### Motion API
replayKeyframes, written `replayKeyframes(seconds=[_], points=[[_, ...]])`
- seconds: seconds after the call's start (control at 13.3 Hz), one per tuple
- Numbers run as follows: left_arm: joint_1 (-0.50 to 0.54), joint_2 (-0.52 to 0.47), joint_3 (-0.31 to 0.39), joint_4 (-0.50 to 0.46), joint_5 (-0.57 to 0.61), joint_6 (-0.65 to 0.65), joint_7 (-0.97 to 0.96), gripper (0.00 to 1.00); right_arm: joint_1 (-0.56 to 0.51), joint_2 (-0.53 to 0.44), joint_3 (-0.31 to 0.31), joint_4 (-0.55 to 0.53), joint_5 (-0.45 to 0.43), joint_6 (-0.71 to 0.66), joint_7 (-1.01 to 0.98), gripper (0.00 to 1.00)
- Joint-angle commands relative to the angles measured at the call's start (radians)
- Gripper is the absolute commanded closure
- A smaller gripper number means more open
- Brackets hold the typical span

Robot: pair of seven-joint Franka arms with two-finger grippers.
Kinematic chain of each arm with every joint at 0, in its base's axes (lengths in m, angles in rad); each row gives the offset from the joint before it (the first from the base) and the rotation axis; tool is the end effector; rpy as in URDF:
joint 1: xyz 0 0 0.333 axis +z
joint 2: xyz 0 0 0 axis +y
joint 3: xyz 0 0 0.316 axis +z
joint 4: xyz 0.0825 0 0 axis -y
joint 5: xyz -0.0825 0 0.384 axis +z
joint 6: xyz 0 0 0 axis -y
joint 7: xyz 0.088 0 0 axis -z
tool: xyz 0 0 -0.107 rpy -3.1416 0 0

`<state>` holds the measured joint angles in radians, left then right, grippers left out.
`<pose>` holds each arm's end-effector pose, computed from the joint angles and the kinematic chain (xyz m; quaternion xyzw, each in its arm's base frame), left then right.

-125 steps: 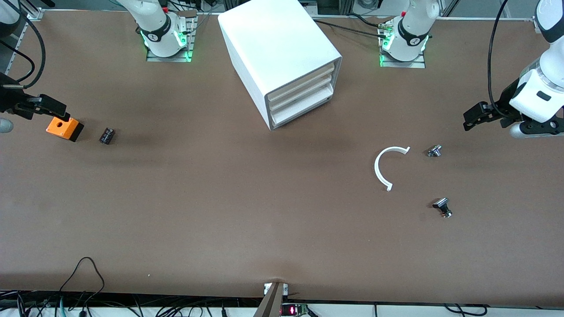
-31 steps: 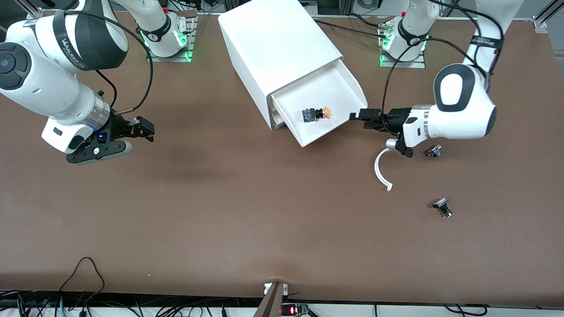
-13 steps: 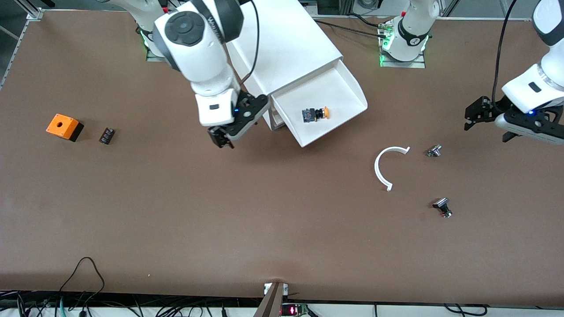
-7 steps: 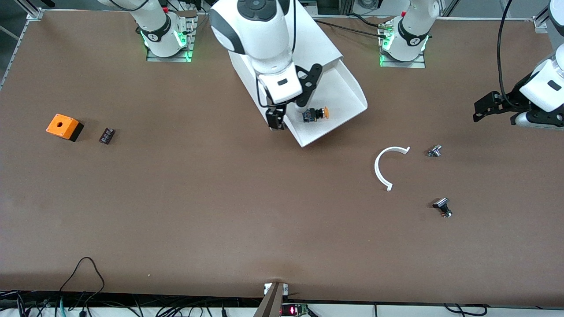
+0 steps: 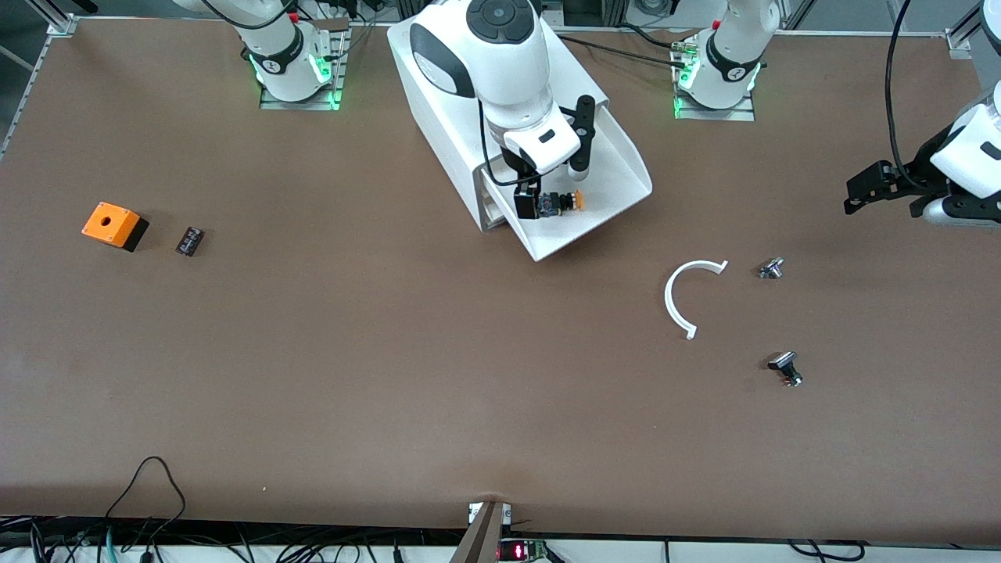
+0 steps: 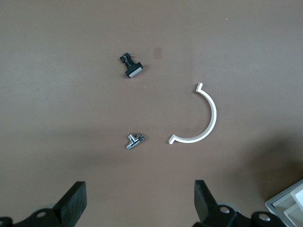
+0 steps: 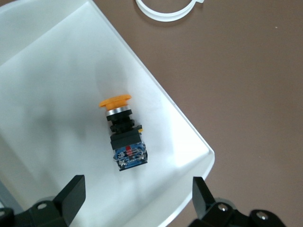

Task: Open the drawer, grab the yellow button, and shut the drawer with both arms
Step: 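Grasp the yellow push button in the drawer with the right gripper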

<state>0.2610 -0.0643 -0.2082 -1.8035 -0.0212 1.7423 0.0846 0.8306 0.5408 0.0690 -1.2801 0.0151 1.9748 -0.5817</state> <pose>0.5426 0.0239 0.5631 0.9999 -0.0139 0.0011 0.0037 0.4617 0.5644 0.4548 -0.7414 -0.6661 -0.0726 0.0364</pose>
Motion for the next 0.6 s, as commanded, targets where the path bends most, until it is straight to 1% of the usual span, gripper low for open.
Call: replayKeyframes(seconds=[0.0, 0.23, 0.53], points=[[-0.003, 0.012, 0.003, 0.023, 0.029, -0.021, -0.012, 0.0, 0.002, 0.036, 0.005, 0.038, -0.007, -0.025, -0.062, 0.0], [0.009, 0.03, 0.003, 0.064, 0.029, -0.027, -0.012, 0.0, 0.016, 0.07, 0.006, 0.035, -0.021, -0.025, -0.092, 0.01], [0.012, 0.037, 0.003, 0.067, 0.029, -0.032, -0.012, 0.0, 0.054, 0.103, 0.015, 0.042, -0.041, -0.022, -0.083, 0.01]])
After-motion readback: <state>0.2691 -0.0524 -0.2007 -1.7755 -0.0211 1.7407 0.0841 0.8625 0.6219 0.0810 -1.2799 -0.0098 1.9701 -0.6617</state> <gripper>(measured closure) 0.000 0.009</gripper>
